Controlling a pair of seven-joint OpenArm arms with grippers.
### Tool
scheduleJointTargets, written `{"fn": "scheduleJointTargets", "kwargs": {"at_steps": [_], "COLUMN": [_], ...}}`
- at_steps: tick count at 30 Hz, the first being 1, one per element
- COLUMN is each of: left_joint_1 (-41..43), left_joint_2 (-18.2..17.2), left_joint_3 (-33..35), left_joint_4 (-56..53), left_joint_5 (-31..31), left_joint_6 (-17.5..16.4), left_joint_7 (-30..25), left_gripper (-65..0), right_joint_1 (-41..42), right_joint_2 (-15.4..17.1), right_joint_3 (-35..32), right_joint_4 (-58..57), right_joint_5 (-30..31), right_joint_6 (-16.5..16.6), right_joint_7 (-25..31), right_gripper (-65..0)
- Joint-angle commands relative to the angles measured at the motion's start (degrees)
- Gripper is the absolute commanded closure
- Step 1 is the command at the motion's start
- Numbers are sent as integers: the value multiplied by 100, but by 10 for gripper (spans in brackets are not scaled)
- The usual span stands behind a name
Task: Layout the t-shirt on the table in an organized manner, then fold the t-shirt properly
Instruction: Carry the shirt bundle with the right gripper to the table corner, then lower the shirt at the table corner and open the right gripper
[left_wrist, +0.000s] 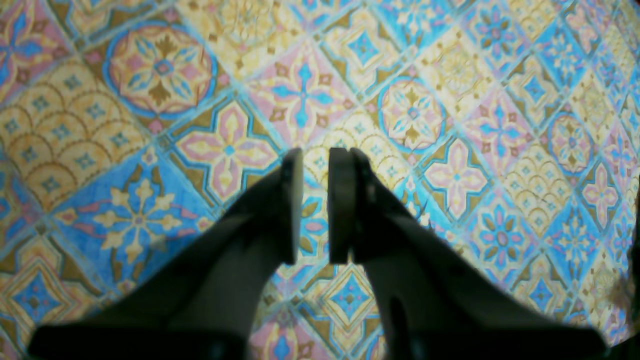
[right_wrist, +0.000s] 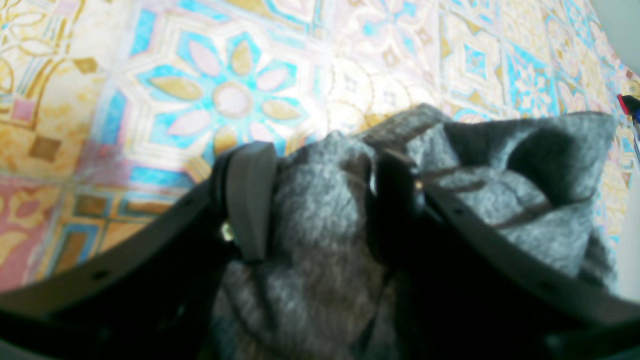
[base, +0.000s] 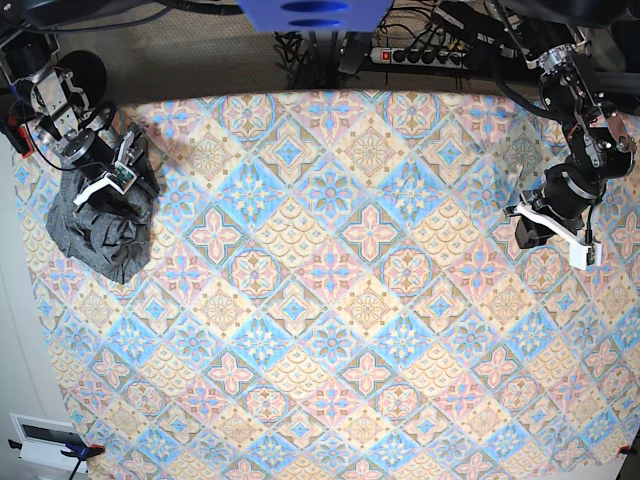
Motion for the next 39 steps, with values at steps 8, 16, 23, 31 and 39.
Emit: {"fn": "scheduleJointTargets", "kwargs": {"at_steps": [8, 16, 23, 31, 39], "left_joint_1": [-66, -66, -92, -110, -110], "left_joint_2": [-70, -70, -70, -70, -70], "left_joint_3": [-12, -12, 190, 190, 190], "left_joint_4": [82, 73, -270, -692, -692], "left_joint_5": [-79, -79, -97, -106, -106], "left_joint_6": [-1, -1, -1, -1, -1], "left_joint_7": [-112, -121, -138, -147, -147], "left_gripper": [-92, -92, -92, -92, -92], "right_joint_1": [-551, -744, -762, -929, -1307], "right_joint_2": [120, 120, 129, 129, 111], "right_joint_3": [666, 1097, 1247, 1238, 1686], "right_joint_4": [-251, -251, -286, -242, 408], "right_joint_5": [-2281, -2976, -3055, -3055, -3037], "right_joint_6": [222, 222, 222, 213, 205], "right_joint_7": [-5227, -5245, -5245, -5254, -5236], "right_gripper": [-315, -315, -314, -313, -314]}}
